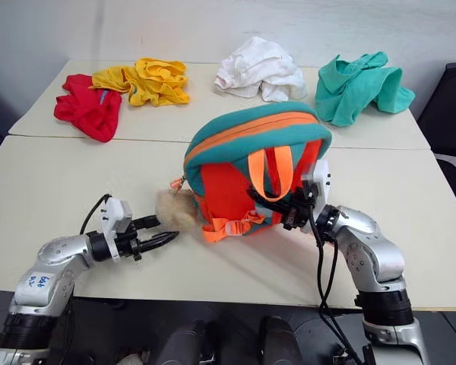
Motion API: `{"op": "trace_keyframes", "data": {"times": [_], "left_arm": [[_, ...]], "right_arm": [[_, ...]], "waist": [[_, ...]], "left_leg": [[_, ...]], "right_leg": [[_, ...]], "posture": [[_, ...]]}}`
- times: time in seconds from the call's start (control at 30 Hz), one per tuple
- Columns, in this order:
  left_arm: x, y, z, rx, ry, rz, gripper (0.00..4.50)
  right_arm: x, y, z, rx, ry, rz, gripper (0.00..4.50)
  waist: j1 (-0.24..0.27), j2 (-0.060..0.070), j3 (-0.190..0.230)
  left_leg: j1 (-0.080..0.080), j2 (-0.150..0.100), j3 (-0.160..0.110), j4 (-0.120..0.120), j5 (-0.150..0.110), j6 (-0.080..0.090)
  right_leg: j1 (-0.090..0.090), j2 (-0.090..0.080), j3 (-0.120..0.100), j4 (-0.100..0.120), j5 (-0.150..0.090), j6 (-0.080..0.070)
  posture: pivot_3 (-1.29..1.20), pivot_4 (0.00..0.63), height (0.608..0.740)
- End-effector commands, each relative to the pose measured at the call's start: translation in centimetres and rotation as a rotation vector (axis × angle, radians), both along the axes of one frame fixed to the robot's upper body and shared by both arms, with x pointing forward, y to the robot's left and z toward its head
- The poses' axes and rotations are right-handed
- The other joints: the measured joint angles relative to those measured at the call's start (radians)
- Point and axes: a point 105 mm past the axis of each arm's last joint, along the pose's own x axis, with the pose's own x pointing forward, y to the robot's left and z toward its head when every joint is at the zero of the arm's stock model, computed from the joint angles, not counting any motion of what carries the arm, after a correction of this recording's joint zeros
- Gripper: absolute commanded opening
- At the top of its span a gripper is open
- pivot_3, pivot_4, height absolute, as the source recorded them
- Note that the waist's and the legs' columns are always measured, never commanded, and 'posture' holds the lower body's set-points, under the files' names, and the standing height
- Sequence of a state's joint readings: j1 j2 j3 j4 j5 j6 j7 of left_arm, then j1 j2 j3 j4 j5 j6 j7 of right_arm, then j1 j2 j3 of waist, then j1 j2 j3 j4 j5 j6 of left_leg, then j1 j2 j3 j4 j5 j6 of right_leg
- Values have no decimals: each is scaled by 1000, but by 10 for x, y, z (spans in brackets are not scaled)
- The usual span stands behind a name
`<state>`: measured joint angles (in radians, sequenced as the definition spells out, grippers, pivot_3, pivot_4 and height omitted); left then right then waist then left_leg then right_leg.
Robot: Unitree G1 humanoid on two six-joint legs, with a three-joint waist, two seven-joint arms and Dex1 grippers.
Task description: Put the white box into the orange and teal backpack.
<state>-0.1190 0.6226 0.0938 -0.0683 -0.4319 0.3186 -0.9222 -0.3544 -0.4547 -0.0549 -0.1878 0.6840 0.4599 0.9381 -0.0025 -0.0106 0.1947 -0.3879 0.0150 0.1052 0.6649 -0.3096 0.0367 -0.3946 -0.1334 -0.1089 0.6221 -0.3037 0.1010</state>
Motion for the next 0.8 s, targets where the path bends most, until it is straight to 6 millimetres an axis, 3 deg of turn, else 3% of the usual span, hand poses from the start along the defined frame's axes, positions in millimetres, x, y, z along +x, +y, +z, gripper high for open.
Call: {"op": "trace_keyframes", "data": {"times": [0.03,0.07,0.23,0.37,0.47,0.67,0.8], "left_arm": [[-2,4,20,-29,-43,-27,4134],[-3,4,28,-54,-62,-26,4462],[-16,31,54,-36,-113,3,4500],[-42,73,51,86,-52,28,4500],[-46,99,47,172,-57,113,4500],[-52,110,50,242,-143,144,4500],[-49,111,47,267,-155,153,4500]], "right_arm": [[-1,-6,9,35,-22,-8,25],[0,-7,11,30,-37,-15,375],[-17,-32,14,-77,-55,3,2072],[-37,-71,8,-263,-34,-14,3505],[-43,-109,-2,-406,-40,-93,4493],[-43,-180,-15,-474,-46,-276,4493],[-35,-196,-23,-501,-100,-339,4493]], "waist": [[-1,0,0],[-1,0,0],[0,0,0],[-2,1,1],[1,1,1],[4,1,1],[-1,2,1]], "left_leg": [[0,0,0,0,0,0],[0,0,0,0,0,0],[-1,0,-1,-1,-1,0],[-1,0,-1,-2,-2,0],[-1,0,1,-2,-3,1],[1,0,1,-2,-4,1],[1,0,1,-2,-4,1]], "right_leg": [[0,0,0,0,0,0],[0,0,0,-1,0,0],[0,-1,-1,0,0,0],[0,0,-1,-3,0,0],[0,0,-1,-5,0,0],[2,-2,-1,-6,0,0],[1,-2,-1,-5,0,-1]], "posture": [[0,150,740],[0,150,740],[0,150,740],[0,150,740],[0,150,740],[0,150,740],[0,150,740]]}}
